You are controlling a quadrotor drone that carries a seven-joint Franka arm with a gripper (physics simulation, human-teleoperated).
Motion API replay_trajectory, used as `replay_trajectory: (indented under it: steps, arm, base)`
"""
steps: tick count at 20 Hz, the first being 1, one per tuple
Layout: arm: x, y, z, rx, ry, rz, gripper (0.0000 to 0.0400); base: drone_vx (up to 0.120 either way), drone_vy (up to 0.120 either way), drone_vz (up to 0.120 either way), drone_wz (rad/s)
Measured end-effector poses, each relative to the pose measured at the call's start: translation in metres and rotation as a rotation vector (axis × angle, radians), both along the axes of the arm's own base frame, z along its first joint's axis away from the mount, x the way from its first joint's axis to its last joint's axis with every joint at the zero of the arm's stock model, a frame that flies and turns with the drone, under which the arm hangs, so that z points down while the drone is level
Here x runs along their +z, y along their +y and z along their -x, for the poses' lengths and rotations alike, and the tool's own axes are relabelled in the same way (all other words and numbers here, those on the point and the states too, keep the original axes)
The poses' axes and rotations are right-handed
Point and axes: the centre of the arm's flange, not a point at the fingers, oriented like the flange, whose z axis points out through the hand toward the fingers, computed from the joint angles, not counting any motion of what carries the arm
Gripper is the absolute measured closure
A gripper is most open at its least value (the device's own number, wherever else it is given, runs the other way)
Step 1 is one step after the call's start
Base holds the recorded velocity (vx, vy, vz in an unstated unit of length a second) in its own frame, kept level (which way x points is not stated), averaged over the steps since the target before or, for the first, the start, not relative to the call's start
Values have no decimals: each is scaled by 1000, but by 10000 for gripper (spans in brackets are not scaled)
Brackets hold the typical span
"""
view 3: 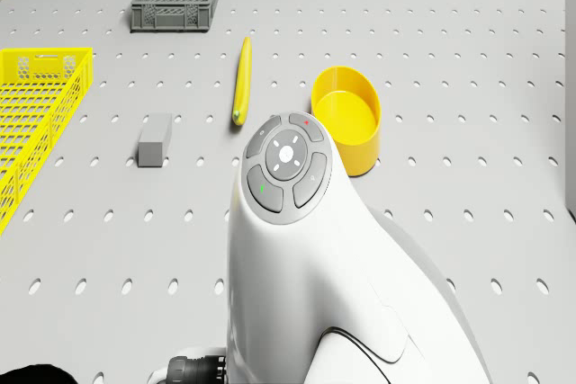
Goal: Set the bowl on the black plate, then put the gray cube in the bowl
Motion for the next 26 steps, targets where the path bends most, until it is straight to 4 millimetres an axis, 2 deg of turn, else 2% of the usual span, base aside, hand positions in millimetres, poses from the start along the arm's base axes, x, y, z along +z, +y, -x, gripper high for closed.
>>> replay_trajectory:
  steps: [6,12,17,26]
  arm:
    - [0,0,0,0,0,0,0]
    - [0,0,0,0,0,0,0]
    - [0,0,0,0,0,0,0]
    - [0,0,0,0,0,0,0]
  base:
    - [120,0,-120,0]
    - [120,0,-13,0]
    - [120,0,-120,0]
    - [120,0,-67,0]
